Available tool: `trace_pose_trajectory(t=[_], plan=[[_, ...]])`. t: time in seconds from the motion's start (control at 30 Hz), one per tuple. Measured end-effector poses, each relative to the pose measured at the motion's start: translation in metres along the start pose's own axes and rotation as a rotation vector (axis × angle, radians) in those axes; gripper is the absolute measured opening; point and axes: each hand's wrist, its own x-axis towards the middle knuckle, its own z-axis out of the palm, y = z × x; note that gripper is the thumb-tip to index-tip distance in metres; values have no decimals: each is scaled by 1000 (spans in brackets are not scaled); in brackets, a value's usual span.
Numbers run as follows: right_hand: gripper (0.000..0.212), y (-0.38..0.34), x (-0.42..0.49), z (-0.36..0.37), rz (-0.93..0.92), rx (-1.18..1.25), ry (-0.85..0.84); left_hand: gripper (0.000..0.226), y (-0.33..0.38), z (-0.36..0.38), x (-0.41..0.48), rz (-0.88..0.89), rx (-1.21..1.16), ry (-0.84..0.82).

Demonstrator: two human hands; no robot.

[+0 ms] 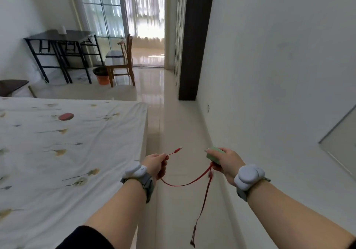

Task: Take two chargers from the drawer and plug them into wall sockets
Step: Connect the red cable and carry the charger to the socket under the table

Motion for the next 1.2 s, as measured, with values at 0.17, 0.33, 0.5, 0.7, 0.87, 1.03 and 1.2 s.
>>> trace_pose_trajectory(t=[0.17, 0.33, 0.5, 0.7, 0.87, 1.03, 1.2], plan=[[38, -36, 102, 10, -9, 31, 10, 21, 55, 35, 95, 42, 4, -27], [42, -77, 235, 21, -15, 66, -59, 26, 111, 71, 202, 39, 56, 9], [43, -132, 351, 47, 17, 34, -175, 21, 181, 95, 280, -3, 54, 122], [42, -180, 477, 102, -16, -70, -256, 26, 249, 89, 371, -63, -19, 133], [42, -214, 569, 145, -30, -91, -265, 43, 298, 85, 457, -50, -29, 84], [43, -262, 686, 182, -9, -60, -207, 36, 388, 90, 571, -36, -1, 48], [42, -300, 766, 196, 5, 0, -174, 34, 450, 109, 651, -12, 30, 5]])
